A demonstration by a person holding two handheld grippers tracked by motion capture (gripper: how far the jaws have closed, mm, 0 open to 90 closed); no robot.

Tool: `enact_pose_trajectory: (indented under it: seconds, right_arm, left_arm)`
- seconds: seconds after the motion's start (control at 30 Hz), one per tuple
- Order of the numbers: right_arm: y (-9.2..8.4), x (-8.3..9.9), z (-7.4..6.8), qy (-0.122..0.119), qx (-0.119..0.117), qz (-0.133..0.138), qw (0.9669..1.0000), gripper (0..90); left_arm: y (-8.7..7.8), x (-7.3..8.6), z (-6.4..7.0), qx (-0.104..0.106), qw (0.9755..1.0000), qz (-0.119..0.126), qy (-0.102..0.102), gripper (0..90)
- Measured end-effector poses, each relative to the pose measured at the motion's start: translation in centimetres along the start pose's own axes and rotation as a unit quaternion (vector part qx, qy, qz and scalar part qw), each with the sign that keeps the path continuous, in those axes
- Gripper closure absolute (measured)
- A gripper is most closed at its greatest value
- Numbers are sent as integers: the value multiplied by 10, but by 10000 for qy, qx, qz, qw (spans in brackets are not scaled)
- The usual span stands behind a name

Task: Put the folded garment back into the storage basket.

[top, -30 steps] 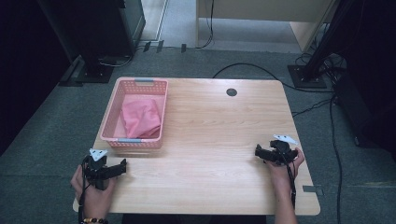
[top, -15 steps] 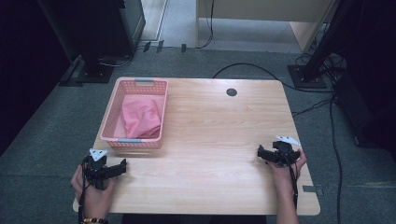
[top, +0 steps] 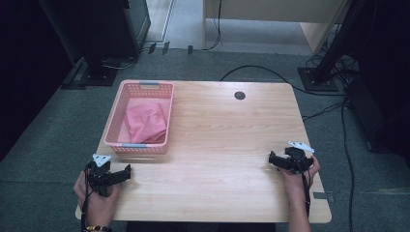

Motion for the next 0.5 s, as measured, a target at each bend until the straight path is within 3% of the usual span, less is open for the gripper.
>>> enact_pose_trajectory:
  seconds: [0.5]
  right_arm:
    - [-4, 3, 7, 16, 29, 2, 10000, 0]
  left_arm:
    - [0, 0, 0, 1, 10000, 1, -1, 0]
Point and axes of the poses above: each handheld gripper's, and its own axes: y roughly forward along the jaws, x roughly out of its underside, z roughly to its right, the point moved 4 cm from there along y, roughly forward along the jaws, and after that the axes turned 12 degrees about z, right-handed, at the moved point
